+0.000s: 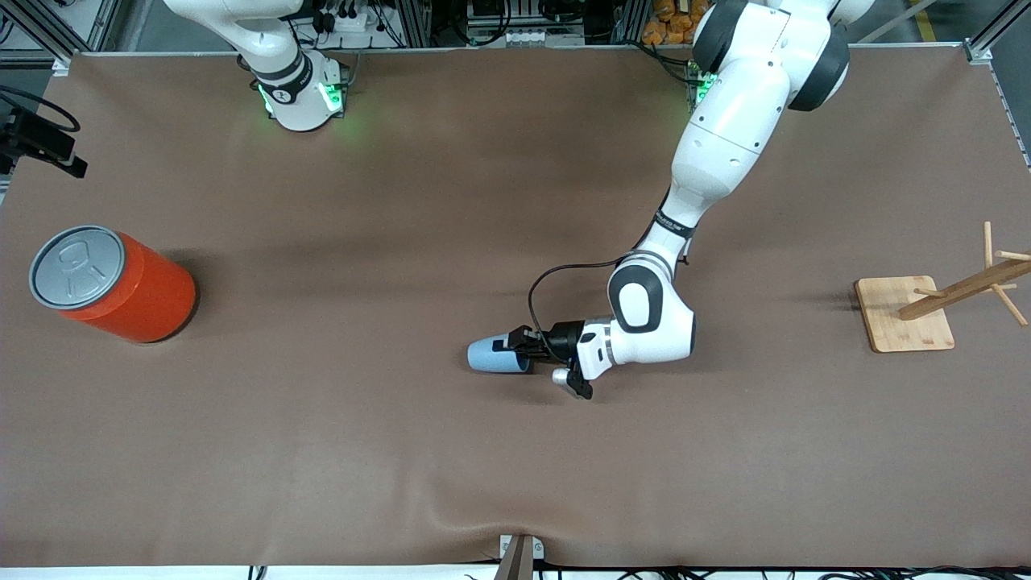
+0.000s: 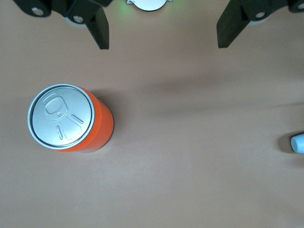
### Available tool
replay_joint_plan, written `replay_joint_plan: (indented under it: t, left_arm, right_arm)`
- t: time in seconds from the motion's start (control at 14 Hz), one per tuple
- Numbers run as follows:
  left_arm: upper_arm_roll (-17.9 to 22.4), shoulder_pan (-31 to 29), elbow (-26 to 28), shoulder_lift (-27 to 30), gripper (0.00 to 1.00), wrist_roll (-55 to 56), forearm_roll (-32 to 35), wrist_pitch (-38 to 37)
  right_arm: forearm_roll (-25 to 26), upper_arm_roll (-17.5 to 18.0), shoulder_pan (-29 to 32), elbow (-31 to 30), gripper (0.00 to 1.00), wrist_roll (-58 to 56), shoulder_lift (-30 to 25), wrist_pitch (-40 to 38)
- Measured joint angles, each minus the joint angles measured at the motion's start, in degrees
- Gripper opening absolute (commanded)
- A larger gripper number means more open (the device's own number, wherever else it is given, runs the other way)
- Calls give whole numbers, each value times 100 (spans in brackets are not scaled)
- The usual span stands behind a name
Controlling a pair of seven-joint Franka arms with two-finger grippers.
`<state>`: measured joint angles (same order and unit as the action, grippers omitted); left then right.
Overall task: Flip cup
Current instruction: 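Lift the cup and carry it toward the wooden stand with the left gripper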
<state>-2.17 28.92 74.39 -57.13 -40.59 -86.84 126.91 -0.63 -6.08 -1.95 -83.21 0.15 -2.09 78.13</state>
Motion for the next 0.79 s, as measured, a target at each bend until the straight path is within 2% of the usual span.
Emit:
replay_joint_plan:
  t: [0.21,0.5,0.64,0.79]
  left_arm:
    - [26,-74,-13,215,0,721,760,1]
    - [58,-446,152,951,0,2034,2255,-101]
    - [79,-841,546,1464,0,2523,3317,-327]
    - [89,-1328,1083,2015,0,2748,4786,-427]
  right_arm:
    - [-2,6,-1,0,100,0,6,12]
    - [-7,35,-38,1,100,-8,6,12]
    - [-7,41,-73,1,100,-8,6,13]
    - [-7,38,-74,1,100,-8,6,12]
